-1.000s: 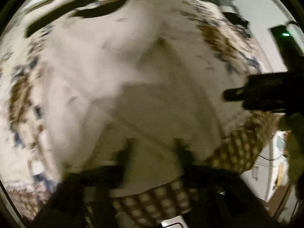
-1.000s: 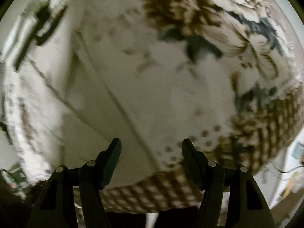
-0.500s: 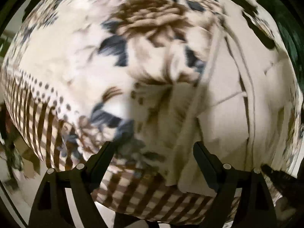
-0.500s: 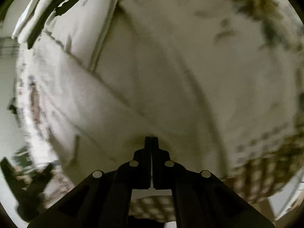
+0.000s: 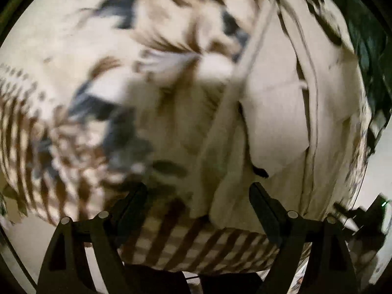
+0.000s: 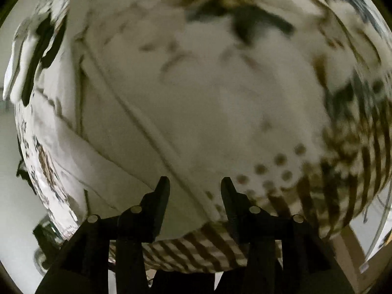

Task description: Fold small clothes

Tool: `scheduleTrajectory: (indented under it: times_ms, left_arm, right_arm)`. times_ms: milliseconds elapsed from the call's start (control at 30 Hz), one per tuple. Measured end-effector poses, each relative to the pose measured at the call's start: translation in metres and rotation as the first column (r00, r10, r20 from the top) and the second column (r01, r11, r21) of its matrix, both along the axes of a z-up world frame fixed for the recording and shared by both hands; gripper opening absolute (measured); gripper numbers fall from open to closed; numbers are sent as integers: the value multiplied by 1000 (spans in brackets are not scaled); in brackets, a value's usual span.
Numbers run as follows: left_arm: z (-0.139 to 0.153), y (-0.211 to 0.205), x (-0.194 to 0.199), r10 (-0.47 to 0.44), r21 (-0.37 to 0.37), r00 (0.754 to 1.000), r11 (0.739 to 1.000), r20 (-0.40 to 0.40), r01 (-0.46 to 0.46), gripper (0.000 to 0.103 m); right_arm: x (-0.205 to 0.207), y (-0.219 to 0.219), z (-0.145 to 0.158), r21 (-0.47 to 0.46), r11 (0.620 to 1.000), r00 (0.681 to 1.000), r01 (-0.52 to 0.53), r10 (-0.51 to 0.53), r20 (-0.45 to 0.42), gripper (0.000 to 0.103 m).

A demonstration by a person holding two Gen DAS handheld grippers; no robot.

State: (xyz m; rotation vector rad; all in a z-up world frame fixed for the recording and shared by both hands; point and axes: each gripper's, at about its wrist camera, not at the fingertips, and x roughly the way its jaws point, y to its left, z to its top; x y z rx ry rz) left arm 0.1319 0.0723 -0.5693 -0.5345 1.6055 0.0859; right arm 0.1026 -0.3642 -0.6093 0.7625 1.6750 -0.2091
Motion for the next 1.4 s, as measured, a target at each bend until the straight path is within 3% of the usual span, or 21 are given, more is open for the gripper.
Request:
scheduleTrajectory:
  times_ms: [100,167,267,300,367,467,533,567,667,867,967,1067,1100,1133,1167,1233,1333,1400]
  left_arm:
    - [-1,17,-18,34,-20,999,999,7,-34,83]
    - [-4,28,-27,38,-52,999,998,8,-37,65]
    - [-14,27,-20,16,-71,1000,997,7,-16,59]
    - [-16,27,-21,4,-72,1000,997,14,-3,52]
    - [-21,17,-24,-25,-95,999,995,22,27,14]
    - [-14,-2,-20,-48,-112,998,992,46,53,3]
    - [-7,-4,-25,-51,-112,996,992,66,58,2]
    - [-5,-2,-25,-49,-108,996,993,70,56,2]
    - [5,16,-28,-41,-111,996,993,84,50,2]
    - [-6,46,-24,-36,-64,998,997,52,39,0]
    - [-13,59,-26,31,-186,999,982,22,-26,2]
    - [-17,55,-21,66,-283,997,958,31,-54,9]
    - [-20,54,-19,66,-312,997,949,34,-52,15]
    - [-23,49,-16,64,-335,997,941,32,-50,28]
    - [-27,43,-14,62,-374,998,926,26,-48,41]
    - [-31,34,-15,76,-432,997,900,31,-55,44]
    - [-33,31,-18,87,-465,996,883,24,-66,44]
    - [-32,32,-21,109,-497,994,864,22,-84,44]
  right_arm:
    - [-15,-13,-5,38,999,1000,16,-15,-24,46]
    - [-17,-13,-10,59,998,999,30,-28,-30,46]
    - [-24,-17,-16,77,996,998,40,-37,-41,46]
    - [-27,-17,-18,82,996,998,42,-39,-43,46]
    - [-25,-10,-23,98,995,998,37,-32,-53,46]
    - [-21,17,-31,111,993,997,43,-36,-65,43]
    - [-20,28,-30,95,995,998,41,-36,-55,12]
    - [-19,32,-27,74,997,998,33,-29,-48,9]
    - [-12,62,-23,39,999,999,35,-34,-22,7]
    - [-9,58,-14,4,1000,1000,27,-27,-14,7]
    - [-10,54,-24,65,997,999,36,-33,-40,7]
    - [-14,43,-23,97,992,997,76,-74,-22,15]
    - [-16,40,-23,110,990,996,90,-90,-13,25]
    - [-17,37,-24,123,987,995,101,-100,-8,43]
    - [-18,34,-25,145,983,993,114,-114,-2,51]
    - [-19,34,-35,206,970,991,130,-132,-7,67]
    - [-20,32,-46,216,970,994,112,-111,-16,67]
    - [-22,28,-47,219,963,988,154,-156,-10,67]
